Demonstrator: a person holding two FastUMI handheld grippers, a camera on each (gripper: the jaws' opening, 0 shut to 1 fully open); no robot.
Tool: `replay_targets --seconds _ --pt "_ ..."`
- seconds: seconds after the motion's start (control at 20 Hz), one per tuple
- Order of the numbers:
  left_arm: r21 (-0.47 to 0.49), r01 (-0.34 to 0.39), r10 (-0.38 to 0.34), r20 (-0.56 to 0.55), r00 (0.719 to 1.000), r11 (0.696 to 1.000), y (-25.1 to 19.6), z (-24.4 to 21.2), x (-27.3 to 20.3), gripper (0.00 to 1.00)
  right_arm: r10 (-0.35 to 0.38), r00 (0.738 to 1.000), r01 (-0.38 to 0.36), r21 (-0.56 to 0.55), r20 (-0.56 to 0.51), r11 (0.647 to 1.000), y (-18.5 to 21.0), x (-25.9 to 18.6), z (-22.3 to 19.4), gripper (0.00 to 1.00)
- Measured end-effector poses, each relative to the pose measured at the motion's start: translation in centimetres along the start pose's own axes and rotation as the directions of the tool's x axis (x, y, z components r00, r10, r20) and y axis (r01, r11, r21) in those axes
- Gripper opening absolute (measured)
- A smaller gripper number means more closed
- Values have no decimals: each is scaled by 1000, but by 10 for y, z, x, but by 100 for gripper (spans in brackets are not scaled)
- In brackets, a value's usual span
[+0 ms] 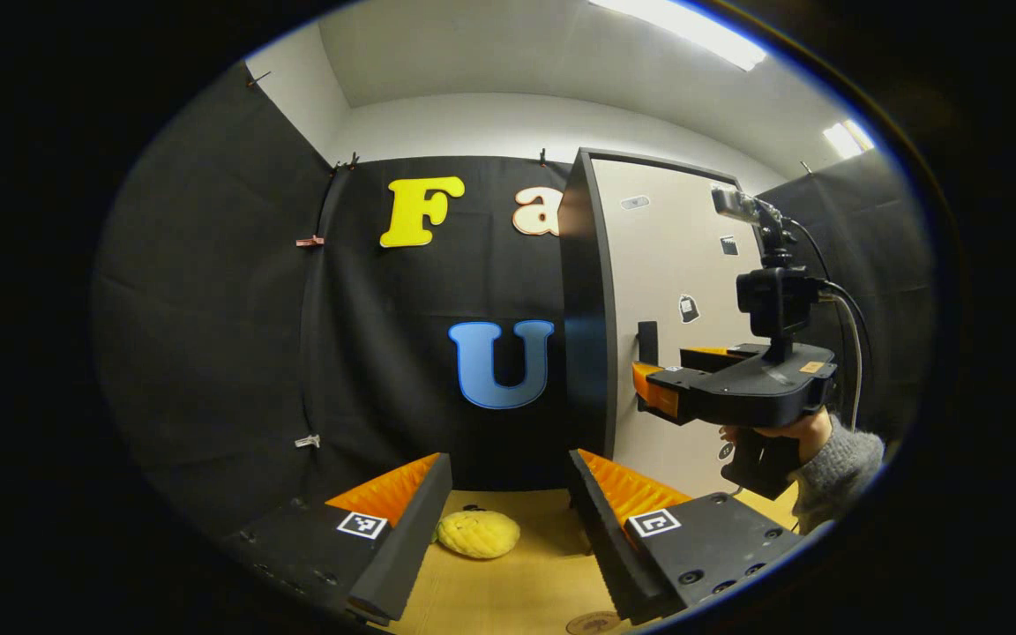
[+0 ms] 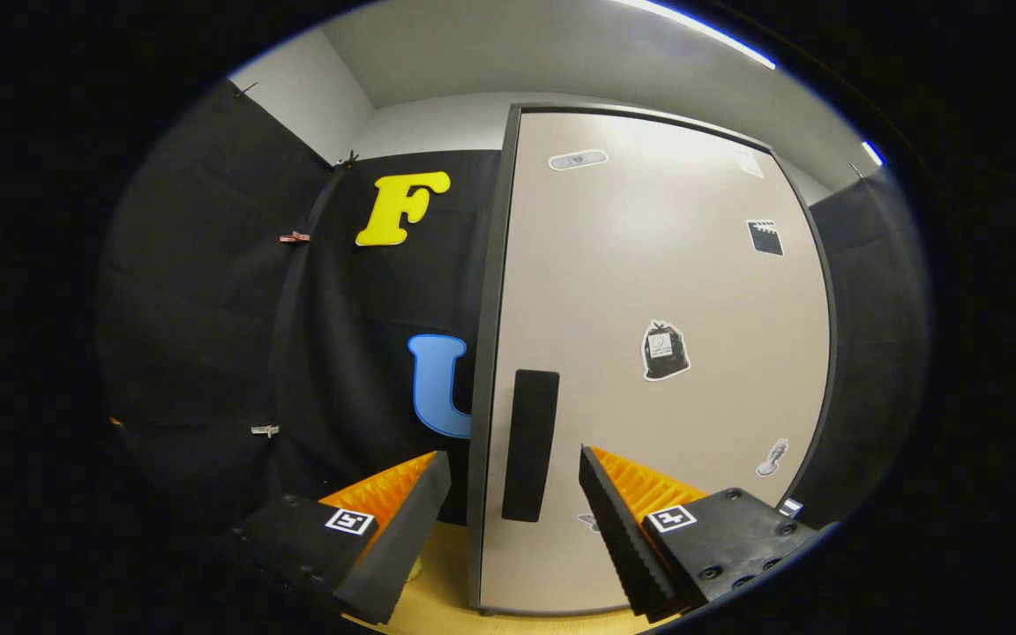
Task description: Open the cabinet door with the right hand, grasp the bottle in the cabinet with the left hand and place it on the coaster, then close the cabinet door with the right hand.
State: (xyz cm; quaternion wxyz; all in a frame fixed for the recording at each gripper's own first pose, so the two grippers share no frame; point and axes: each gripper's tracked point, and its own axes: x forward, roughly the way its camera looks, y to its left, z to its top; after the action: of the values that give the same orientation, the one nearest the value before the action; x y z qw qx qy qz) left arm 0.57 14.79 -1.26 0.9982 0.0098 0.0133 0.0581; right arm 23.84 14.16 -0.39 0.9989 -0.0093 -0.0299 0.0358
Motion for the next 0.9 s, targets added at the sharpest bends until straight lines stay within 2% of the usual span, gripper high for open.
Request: replay_targets --seconds 0.2,0.4,0.65,0.75,0.85,0.9 --pt "-2 -32 32 -21 999 999 14 -7 -2 84 -32 999 32 -5 -8 999 -5 23 -10 95" --pt "10 -56 57 -28 998 998 22 -10 -4 84 -55 997 55 -11 -48 998 -7 40 -29 88" --pt "31 -79 80 -30 996 996 31 -10 -9 83 -98 994 98 6 -57 995 -12 52 -35 58" --pt "36 -92 93 -30 995 995 35 -12 -10 84 -102 993 103 11 -54 995 -11 54 -35 52" --pt "27 -99 100 -40 994 995 37 -16 -11 83 -95 994 96 9 -48 995 -8 55 -37 52" --pt "20 -100 101 -43 994 995 38 -17 -11 83 -106 994 106 -3 -41 994 -9 56 -35 39"
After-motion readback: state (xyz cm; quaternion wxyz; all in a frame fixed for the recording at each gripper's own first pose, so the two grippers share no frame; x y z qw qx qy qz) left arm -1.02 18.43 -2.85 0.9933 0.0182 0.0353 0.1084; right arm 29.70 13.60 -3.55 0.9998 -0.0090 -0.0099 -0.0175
